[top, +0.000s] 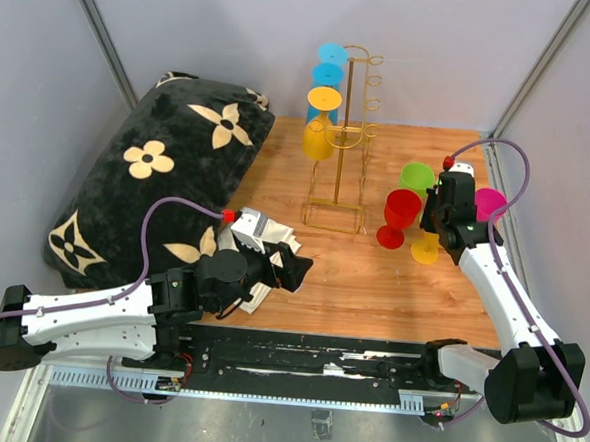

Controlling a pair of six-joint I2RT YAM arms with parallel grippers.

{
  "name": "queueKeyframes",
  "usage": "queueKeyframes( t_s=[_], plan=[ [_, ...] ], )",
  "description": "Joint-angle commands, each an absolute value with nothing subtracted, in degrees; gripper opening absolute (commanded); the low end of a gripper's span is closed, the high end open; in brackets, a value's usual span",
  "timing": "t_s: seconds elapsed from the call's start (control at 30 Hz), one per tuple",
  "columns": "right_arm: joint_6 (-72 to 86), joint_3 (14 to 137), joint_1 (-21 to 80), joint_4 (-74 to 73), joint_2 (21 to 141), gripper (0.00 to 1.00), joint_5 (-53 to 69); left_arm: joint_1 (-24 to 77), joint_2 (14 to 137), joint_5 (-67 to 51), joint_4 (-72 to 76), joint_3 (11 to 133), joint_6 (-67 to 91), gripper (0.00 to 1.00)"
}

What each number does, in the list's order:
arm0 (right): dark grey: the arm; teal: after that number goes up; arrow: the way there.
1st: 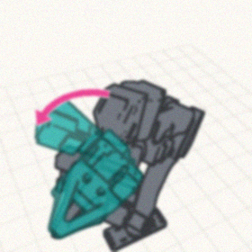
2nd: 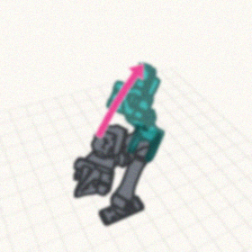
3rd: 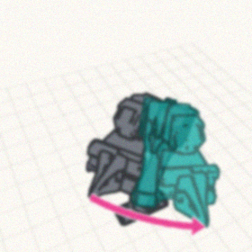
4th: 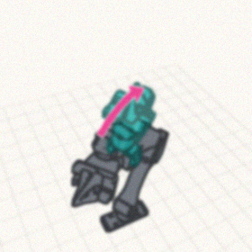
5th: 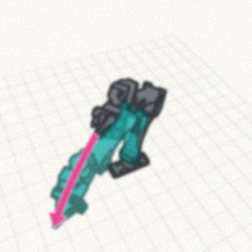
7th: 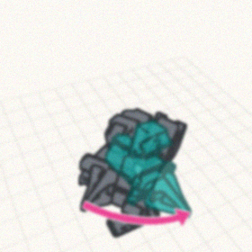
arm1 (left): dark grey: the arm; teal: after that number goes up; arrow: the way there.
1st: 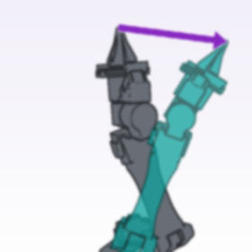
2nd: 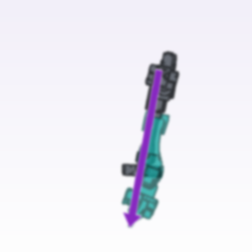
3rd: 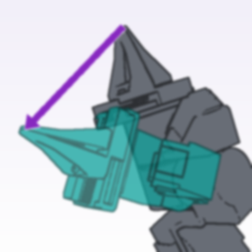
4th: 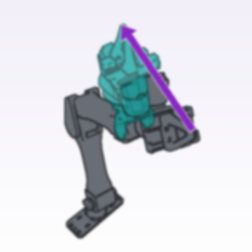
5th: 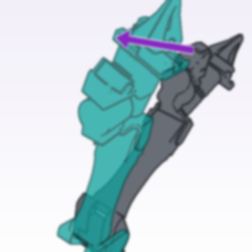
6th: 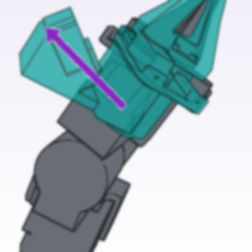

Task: Take the wine glass off the wine glass rack
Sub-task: Place the wine glass at the center of the board.

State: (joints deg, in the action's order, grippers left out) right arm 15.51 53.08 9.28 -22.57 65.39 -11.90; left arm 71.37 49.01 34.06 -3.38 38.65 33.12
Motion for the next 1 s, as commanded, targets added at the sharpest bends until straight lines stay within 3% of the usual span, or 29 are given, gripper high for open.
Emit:
queueKeyframes(
  t_s=[0.0, 0.8, 0.97],
  plan=[
    [14.7, 54.7, 7.7, -21.4, 65.0, 0.04, -14.4, 71.3, 48.5, 36.0, -3.3, 40.5, 33.9, 1.00],
    [15.3, 60.4, 7.7, -28.6, 55.9, 0.19, -12.6, 71.3, 48.5, 36.1, -4.3, 40.1, 34.1, 1.00],
    [17.1, 61.2, 7.7, -30.2, 50.9, 0.30, -4.6, 71.3, 48.6, 36.3, -4.3, 40.5, 32.6, 1.00]
  ],
)
